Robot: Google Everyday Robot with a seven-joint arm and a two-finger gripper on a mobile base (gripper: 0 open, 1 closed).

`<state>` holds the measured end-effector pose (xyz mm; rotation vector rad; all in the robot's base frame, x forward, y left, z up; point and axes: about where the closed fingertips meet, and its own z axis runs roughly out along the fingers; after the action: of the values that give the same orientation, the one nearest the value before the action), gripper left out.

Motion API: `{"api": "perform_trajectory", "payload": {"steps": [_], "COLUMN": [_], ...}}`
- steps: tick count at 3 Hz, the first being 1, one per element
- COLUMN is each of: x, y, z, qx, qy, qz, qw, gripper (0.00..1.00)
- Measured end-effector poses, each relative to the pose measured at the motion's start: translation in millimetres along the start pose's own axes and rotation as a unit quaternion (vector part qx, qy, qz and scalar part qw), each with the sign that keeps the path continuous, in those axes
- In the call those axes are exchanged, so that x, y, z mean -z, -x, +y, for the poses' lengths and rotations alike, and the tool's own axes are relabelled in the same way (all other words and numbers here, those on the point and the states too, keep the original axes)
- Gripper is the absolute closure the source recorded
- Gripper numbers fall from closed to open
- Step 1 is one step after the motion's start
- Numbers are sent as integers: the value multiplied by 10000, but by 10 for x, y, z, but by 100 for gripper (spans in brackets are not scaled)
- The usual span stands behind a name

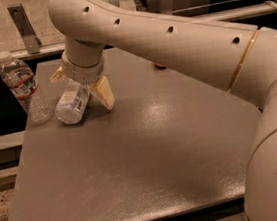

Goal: Move blue plastic bottle near water bottle

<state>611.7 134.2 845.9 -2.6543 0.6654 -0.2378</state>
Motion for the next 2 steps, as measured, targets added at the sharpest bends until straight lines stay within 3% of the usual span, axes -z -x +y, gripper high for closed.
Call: {"api": "perform_trajectory", "payload": {"steps": [2], "x": [110], "y": [-77], "z": [64], "qx": [-172], "qy": [-132], "qz": [-14], "qw": [9998], "gripper": [0]}}
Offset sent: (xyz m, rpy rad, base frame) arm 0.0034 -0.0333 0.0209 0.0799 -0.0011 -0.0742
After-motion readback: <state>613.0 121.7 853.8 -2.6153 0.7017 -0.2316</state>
